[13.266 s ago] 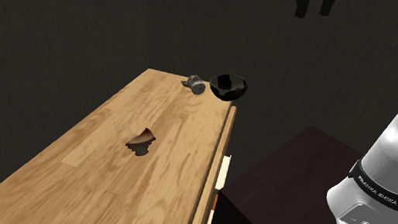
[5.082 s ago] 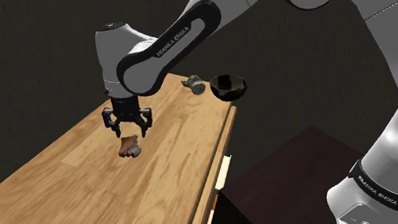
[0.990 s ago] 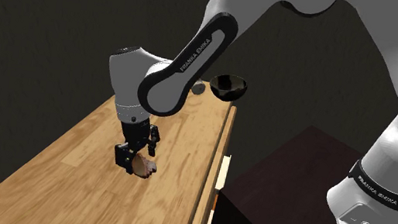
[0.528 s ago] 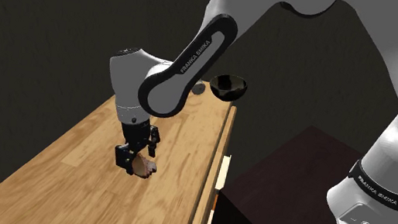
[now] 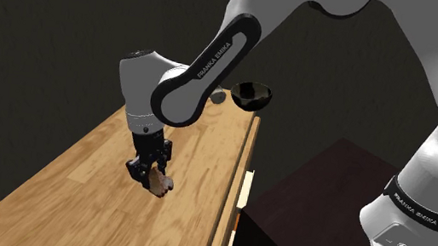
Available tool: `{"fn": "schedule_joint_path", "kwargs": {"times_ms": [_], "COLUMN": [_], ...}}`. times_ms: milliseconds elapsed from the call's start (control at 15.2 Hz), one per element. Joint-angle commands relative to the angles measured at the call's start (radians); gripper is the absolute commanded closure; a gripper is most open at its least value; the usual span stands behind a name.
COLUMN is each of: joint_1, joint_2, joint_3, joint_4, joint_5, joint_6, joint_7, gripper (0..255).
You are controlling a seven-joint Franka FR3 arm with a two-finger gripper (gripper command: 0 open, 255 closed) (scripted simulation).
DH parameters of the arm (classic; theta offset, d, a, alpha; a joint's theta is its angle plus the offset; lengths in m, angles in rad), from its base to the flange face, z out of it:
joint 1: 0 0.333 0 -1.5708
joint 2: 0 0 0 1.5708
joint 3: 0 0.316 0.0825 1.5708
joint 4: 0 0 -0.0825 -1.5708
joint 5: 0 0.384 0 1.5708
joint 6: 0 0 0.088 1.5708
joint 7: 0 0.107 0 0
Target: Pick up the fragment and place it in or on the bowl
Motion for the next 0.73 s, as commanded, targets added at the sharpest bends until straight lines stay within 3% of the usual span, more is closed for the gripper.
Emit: {"fn": "schedule_joint_path", "kwargs": {"times_ms": [0,660], "joint_1": [0.003,-0.049], "joint_2": [0.006,-0.087], "joint_3": [-0.002,0.062], "joint_4": [-0.006,-0.045], "joint_5": [0.0,0.051], "joint_6": [-0.001,-0.06], "joint_7": [0.001,-0.019], "gripper": [255,255]}}
